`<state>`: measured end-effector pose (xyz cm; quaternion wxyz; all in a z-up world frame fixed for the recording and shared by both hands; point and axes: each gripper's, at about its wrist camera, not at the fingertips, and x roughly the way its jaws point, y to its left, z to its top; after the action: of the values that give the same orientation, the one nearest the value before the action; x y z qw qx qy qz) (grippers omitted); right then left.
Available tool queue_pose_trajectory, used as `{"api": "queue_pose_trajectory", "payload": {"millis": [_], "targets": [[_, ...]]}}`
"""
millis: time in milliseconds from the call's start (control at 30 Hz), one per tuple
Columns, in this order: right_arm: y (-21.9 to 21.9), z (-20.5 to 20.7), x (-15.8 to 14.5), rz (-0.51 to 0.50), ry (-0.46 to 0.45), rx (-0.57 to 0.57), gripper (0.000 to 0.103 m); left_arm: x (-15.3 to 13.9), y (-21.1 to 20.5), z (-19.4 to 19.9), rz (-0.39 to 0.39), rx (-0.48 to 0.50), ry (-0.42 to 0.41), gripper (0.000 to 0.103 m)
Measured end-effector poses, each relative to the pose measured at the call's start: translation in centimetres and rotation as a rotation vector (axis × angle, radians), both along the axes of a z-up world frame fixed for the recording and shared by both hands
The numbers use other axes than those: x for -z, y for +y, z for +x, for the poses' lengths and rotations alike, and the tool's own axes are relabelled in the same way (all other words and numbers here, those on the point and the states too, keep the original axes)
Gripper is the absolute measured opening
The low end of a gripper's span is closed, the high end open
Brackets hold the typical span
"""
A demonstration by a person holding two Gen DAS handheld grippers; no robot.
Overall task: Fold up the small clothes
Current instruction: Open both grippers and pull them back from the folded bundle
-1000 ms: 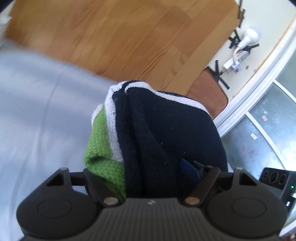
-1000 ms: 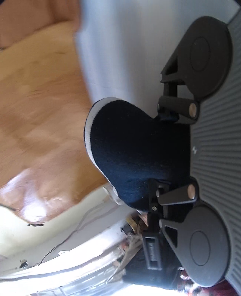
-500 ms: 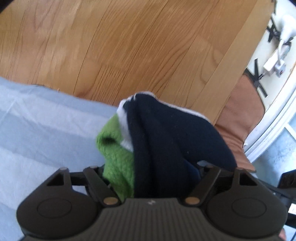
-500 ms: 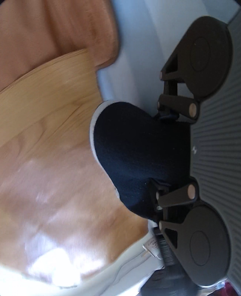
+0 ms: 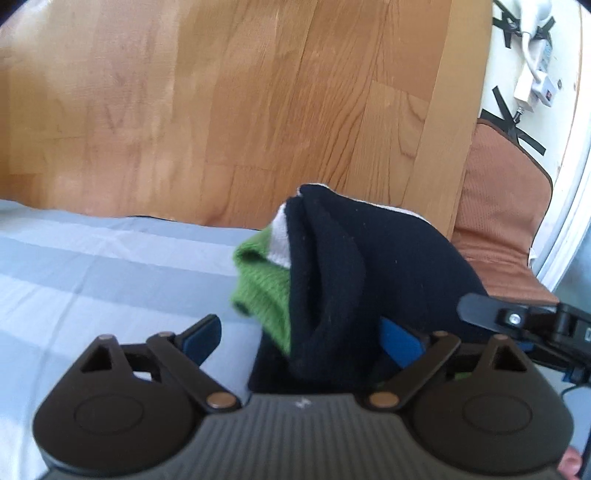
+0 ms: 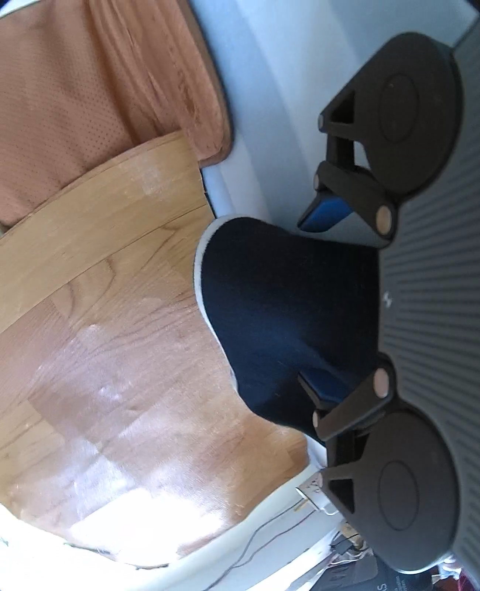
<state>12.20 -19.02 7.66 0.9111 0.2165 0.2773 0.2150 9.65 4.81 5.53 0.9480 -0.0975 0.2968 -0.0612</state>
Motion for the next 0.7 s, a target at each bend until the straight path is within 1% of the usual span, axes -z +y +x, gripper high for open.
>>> {"api": "queue_pose_trajectory", "payload": {"millis": [33,100,200,267,400,533,700], "targets": [[-0.1,-0.7,0.2,-0.010,0.006,0.005,0.085,-0.1,-0.1,-0.4,-0.003,-0.007,0.003,0.097],[-0.4,-2.2,0.2,-0.019,0.018,0.016,0.085,0.2,0.2,-1.7,-0.008,-0.003,0.032,0.097],[-0.8,-4.5,0.3,-0.033,0.023,0.042,0.085,0.0,0.4,-3.6,0.005,-0.018,0.032,0.097],[-0.9,-6.2,0.2,-0.048,0.016,0.052,0.085,0.0,0.4,-4.4,0.015,-0.026,0.036,0.097],[-0.3,-9.0,-0.1,-0.117,-0.012,0.056,0.085,-0.2,0.3,-6.1,0.041,-0.045,0.036,0.097],[0.0,-10.8,0.1,-0.137,-0.008,0.066,0.085,0.0,0.4,-7.4,0.061,-0.063,0.052,0.097],[-0.5,-12.0,0.1,-0.129,-0.011,0.112,0.085,0.0,0.4,-8.5,0.084,-0.089,0.051,0.100]]}}
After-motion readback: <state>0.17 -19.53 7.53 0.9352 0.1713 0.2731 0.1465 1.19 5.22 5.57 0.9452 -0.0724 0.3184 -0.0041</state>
